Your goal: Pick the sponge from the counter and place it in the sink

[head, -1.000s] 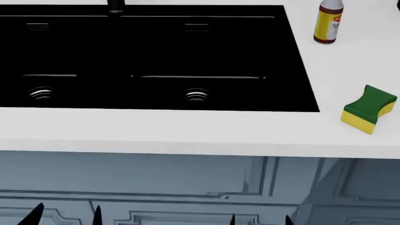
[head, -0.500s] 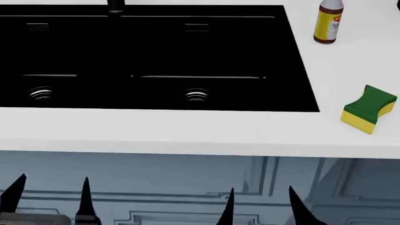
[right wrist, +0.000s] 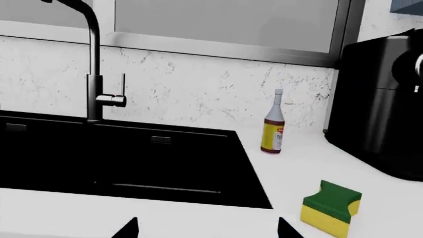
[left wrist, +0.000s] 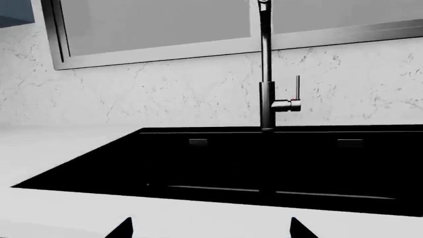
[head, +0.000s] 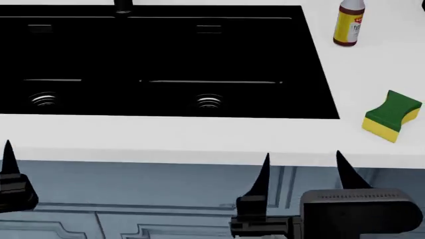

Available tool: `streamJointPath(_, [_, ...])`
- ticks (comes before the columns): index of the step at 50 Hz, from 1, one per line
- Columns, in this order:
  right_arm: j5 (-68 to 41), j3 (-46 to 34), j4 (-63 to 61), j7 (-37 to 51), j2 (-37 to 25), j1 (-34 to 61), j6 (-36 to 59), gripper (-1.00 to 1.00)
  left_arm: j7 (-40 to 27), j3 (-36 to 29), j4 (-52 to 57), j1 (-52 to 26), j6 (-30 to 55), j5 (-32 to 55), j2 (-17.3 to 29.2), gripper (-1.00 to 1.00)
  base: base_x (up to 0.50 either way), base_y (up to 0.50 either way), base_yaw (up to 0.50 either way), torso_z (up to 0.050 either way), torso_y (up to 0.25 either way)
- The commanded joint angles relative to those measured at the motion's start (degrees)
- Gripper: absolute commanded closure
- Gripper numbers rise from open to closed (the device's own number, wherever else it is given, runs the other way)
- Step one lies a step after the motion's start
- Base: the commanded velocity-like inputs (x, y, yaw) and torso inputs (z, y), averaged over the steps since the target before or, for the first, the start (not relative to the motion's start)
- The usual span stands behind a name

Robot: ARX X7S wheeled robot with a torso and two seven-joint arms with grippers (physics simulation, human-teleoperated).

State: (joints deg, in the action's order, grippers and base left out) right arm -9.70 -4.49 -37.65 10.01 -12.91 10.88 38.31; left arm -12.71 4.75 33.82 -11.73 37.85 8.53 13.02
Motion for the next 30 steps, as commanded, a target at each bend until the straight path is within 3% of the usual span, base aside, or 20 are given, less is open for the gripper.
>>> streamJointPath(1, [-2.3, 2.6, -7.4, 1.1, -1.7, 3.4, 11.3, -1.0, -0.7, 11.3, 10.2, 1.0, 12.7, 3.3, 4.7, -1.0, 0.0, 0.0, 0.0, 0.0, 0.0])
streamJointPath(10, [-6.8, 8.1, -12.8, 0.7, -2.3, 8.4, 23.0, -1.0, -1.4, 13.8, 8.1, 4.3, 9.4, 2.4, 3.9, -1.0, 0.0, 0.0, 0.0, 0.0, 0.0])
streamJointPath(18, [-12.3, 14.4, -17.2, -0.5, -3.4, 19.0, 39.0, -1.0, -1.2, 12.4, 5.8, 5.8, 5.5, 2.2, 2.6, -1.0, 0.0, 0.0, 0.0, 0.0, 0.0])
streamJointPath(30, [-15.8, 15.9, -15.5, 0.6, -4.3, 30.7, 51.5, -1.0, -1.5, 10.6, 3.8, 6.2, 2.8, 1.5, 2.1, -1.0, 0.0, 0.0, 0.0, 0.0, 0.0])
